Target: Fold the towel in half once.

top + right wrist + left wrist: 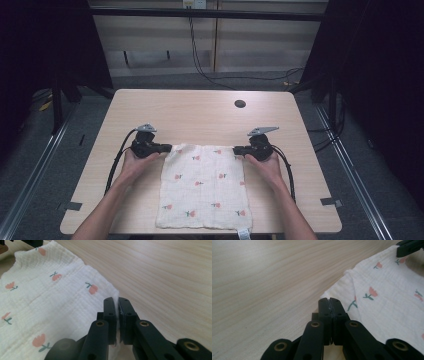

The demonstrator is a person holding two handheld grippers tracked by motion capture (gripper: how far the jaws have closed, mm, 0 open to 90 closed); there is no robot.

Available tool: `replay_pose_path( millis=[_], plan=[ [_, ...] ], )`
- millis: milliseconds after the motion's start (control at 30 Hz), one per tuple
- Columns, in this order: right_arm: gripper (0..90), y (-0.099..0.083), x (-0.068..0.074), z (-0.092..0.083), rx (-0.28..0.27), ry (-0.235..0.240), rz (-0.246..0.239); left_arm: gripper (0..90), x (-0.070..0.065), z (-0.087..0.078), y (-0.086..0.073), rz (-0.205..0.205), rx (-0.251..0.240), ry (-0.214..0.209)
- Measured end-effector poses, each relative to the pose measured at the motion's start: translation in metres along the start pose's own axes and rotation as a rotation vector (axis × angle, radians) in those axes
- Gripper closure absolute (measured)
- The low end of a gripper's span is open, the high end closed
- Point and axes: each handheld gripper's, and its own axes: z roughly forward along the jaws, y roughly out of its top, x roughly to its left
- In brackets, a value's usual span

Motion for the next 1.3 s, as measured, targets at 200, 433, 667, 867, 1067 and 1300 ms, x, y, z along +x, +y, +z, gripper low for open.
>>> replay_pose_path(
  millis=[200,433,667,867,1067,1300],
  plan=[
    [85.6,0.003,0.001,-0.006,-0.022,0.01,-0.003,88.8,-0.003,-0.009,0.003,0.006,-0.038,-0.015],
    [85.9,0.007,-0.001,-0.014,-0.051,0.016,0.019,88.8,-0.004,-0.02,0.006,-0.002,-0.095,-0.033],
    [86.0,0.01,0.0,-0.023,-0.07,0.023,0.022,88.8,-0.004,-0.025,0.007,-0.006,-0.114,-0.046],
    [86.1,0.013,0.004,-0.031,-0.074,0.043,-0.004,88.8,-0.015,-0.037,0.007,0.018,-0.131,-0.05],
    [86.1,0.018,0.008,-0.039,-0.097,0.052,-0.017,88.8,-0.022,-0.047,0.011,0.045,-0.159,-0.061],
    [86.1,0.032,0.009,-0.054,-0.117,0.04,-0.035,88.8,-0.019,-0.059,0.027,0.049,-0.203,-0.047]
  ],
)
